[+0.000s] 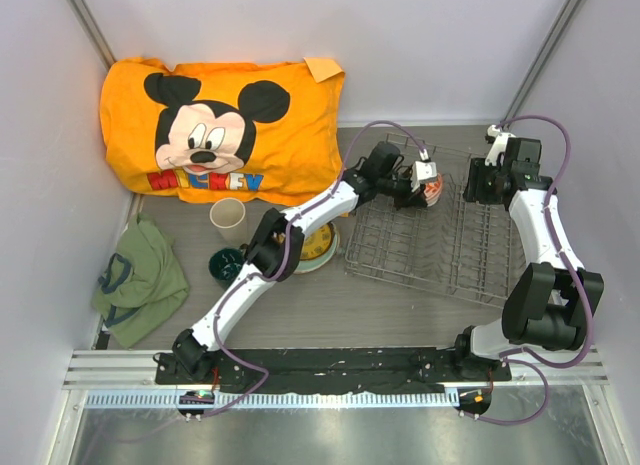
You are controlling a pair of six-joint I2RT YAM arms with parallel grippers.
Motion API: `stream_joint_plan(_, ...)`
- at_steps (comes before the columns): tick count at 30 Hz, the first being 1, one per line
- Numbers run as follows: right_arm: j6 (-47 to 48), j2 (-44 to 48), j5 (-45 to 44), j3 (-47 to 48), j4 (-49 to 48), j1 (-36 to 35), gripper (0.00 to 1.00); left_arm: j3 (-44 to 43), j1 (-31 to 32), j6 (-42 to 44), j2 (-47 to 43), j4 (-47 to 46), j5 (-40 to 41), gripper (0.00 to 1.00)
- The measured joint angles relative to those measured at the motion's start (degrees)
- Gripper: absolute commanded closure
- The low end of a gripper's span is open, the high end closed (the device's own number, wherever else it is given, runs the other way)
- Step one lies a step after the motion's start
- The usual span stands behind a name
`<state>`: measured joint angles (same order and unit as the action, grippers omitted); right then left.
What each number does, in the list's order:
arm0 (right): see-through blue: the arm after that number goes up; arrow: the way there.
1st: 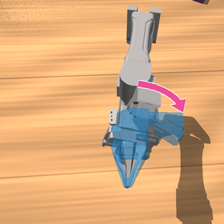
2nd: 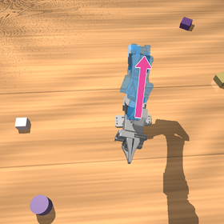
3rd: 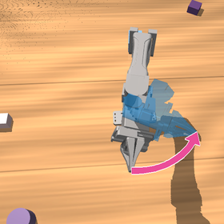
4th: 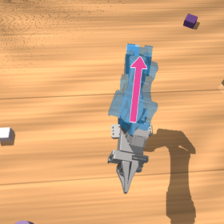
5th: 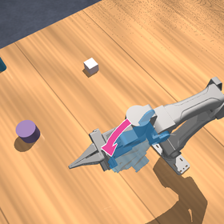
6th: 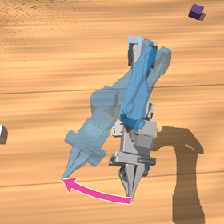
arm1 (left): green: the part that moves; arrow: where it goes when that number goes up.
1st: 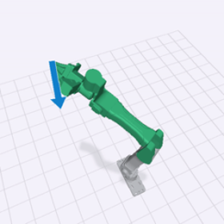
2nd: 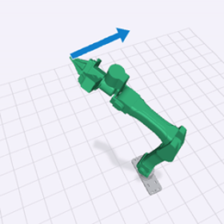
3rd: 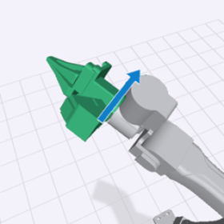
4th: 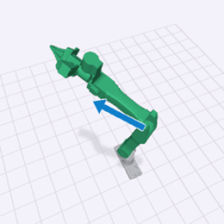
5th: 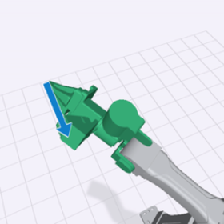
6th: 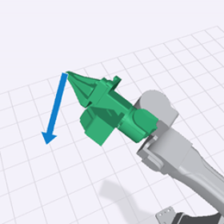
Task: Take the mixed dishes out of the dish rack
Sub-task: Pick up the bowl from the dish rack, then place the bowl at the center of the board.
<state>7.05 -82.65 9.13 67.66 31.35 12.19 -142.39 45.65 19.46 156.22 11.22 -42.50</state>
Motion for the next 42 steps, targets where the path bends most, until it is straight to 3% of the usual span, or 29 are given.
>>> stream_joint_plan(8, -0.1, 0.6, 0.1, 0.0, 0.0, 0.4, 0.50, 0.1, 0.0, 1.2, -6.2, 11.1, 4.5, 1.00)
stream_joint_plan(17, -0.6, 2.2, 1.1, -0.2, -0.1, 0.6, 0.51, 5.3, 0.1, 7.2, -22.3, 24.9, 13.1, 1.00)
stream_joint_plan(22, -1.0, 2.3, 1.5, -0.2, 0.0, 0.7, 0.51, 18.4, 0.1, 10.4, -36.7, 29.6, 19.0, 1.00)
stream_joint_plan(26, -1.2, 2.3, 1.6, -0.2, 0.0, 0.7, 0.51, 35.3, 0.2, 12.7, -51.0, 31.3, 24.6, 1.00)
stream_joint_plan(33, -1.2, 2.5, 2.4, -0.2, 0.0, 0.7, 0.51, 57.5, 1.6, 15.5, -68.1, 33.4, 35.3, 1.00)
stream_joint_plan(42, -1.2, 2.5, 2.6, -0.2, 0.0, 0.7, 0.51, 74.6, 5.3, 14.4, -82.8, 37.0, 45.4, 1.00)
